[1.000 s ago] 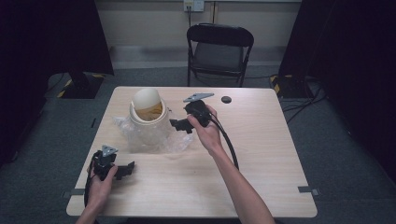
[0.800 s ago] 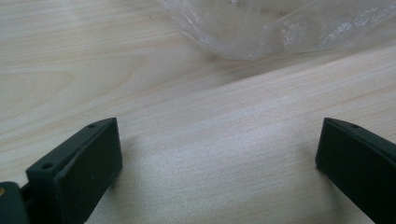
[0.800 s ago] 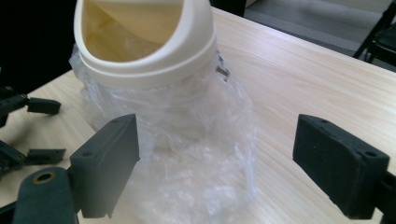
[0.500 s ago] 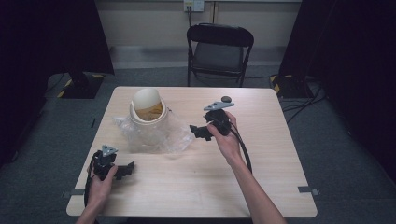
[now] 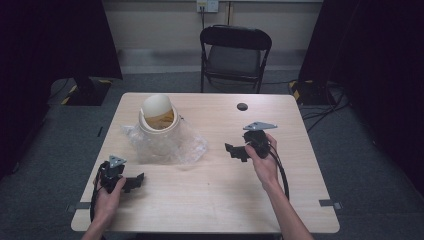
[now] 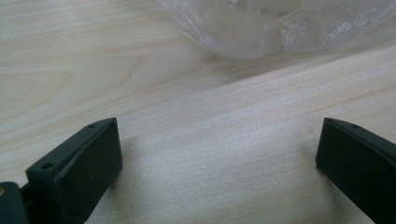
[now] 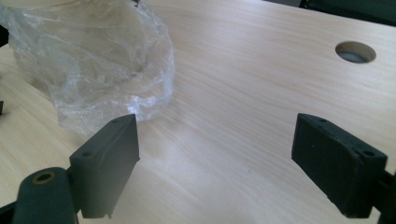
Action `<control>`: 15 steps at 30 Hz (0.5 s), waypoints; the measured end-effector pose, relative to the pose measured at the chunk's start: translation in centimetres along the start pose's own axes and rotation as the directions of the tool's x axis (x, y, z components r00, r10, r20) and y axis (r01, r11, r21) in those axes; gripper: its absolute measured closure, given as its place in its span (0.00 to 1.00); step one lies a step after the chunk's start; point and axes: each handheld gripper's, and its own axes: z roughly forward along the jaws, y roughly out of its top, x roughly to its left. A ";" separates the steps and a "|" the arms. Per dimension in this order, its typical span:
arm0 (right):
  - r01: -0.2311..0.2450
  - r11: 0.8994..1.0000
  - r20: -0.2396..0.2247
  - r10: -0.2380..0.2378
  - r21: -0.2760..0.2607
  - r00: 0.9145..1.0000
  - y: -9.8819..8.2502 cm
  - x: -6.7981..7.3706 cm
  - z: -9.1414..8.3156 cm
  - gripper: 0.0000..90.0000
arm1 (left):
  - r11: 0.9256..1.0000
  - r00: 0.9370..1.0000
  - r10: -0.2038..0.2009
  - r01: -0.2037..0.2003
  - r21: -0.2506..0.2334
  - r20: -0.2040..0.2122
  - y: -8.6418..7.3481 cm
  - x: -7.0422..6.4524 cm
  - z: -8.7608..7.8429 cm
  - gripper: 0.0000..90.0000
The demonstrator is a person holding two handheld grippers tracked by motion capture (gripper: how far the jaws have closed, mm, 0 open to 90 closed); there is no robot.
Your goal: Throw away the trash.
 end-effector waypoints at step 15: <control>-0.073 0.997 0.107 0.070 0.025 0.992 -5.1 -3.8 -3.6 0.16 | 1.000 1.000 -0.002 0.002 -0.001 0.003 0.1 0.0 0.1 0.00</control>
